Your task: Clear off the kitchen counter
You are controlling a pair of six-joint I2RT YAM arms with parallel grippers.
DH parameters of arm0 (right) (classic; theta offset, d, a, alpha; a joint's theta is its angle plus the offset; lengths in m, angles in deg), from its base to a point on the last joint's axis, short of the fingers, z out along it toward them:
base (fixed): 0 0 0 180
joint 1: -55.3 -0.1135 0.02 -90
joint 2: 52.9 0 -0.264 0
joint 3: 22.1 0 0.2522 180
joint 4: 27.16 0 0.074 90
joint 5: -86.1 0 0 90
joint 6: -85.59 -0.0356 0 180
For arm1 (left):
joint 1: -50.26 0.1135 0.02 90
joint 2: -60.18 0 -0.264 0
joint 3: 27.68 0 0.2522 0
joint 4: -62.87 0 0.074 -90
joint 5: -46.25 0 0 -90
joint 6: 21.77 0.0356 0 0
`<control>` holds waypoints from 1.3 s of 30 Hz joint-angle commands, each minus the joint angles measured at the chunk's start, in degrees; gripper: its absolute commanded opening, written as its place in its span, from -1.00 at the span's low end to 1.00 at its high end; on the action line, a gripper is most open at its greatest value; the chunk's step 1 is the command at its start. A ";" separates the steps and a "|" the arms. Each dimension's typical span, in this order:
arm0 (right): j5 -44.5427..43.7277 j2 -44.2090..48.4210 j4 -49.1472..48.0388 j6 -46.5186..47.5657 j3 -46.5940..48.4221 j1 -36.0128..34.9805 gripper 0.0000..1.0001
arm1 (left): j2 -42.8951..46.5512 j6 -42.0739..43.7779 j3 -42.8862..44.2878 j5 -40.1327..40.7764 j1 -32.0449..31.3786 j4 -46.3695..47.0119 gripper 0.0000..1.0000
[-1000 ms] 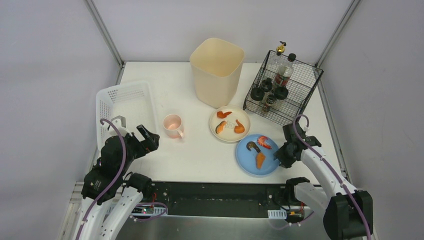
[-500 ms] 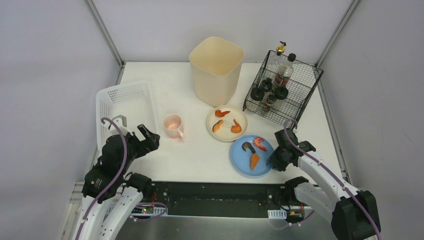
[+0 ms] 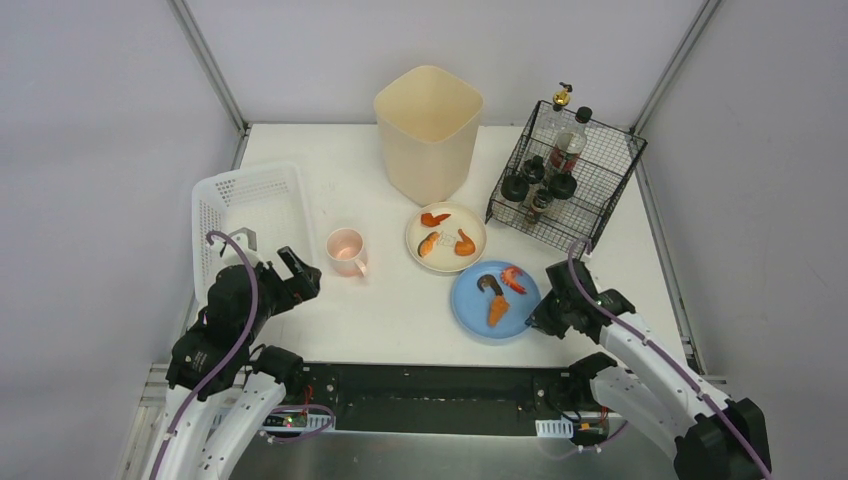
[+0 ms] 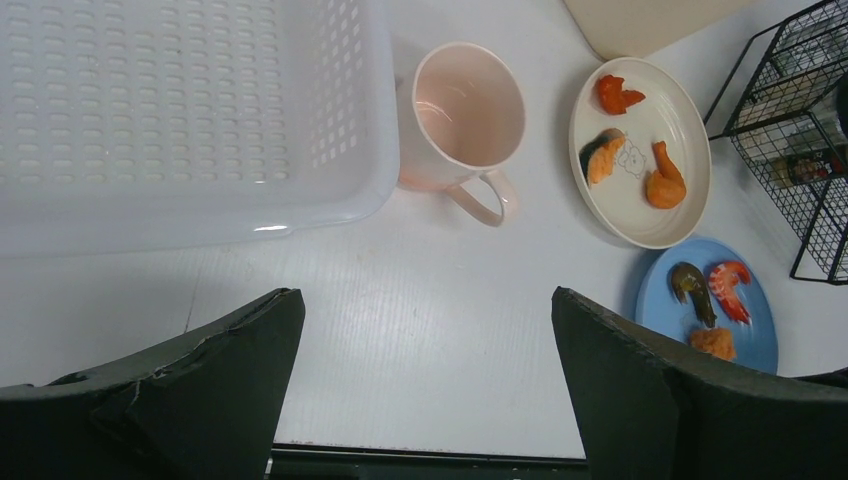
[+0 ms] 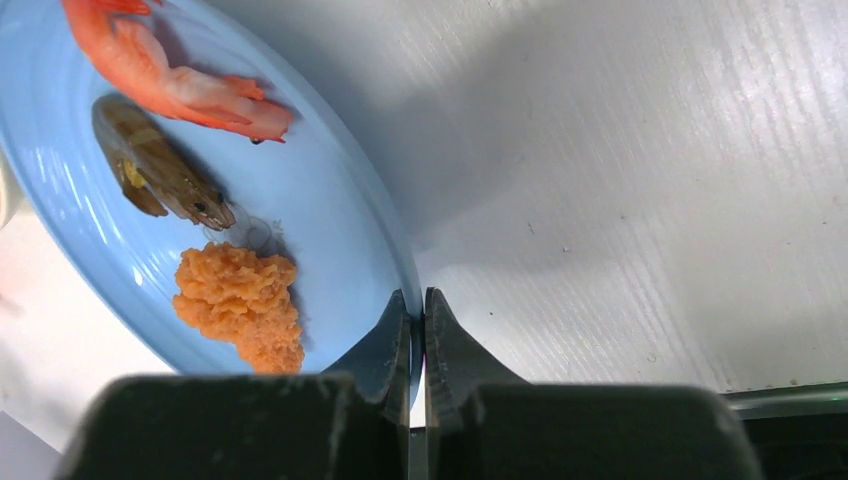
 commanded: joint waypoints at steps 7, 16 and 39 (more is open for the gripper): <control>-2.78 9.09 9.29 -0.06 3.68 -0.64 -1.00 | -1.20 0.27 0.58 -1.05 0.88 1.32 0.99; 0.26 11.94 13.57 1.76 11.28 -1.40 -1.00 | -1.18 0.23 0.58 -0.94 0.87 1.33 0.99; 4.22 -12.77 11.55 10.70 48.43 -3.00 -1.00 | -1.24 0.38 0.63 -1.44 0.82 1.34 0.99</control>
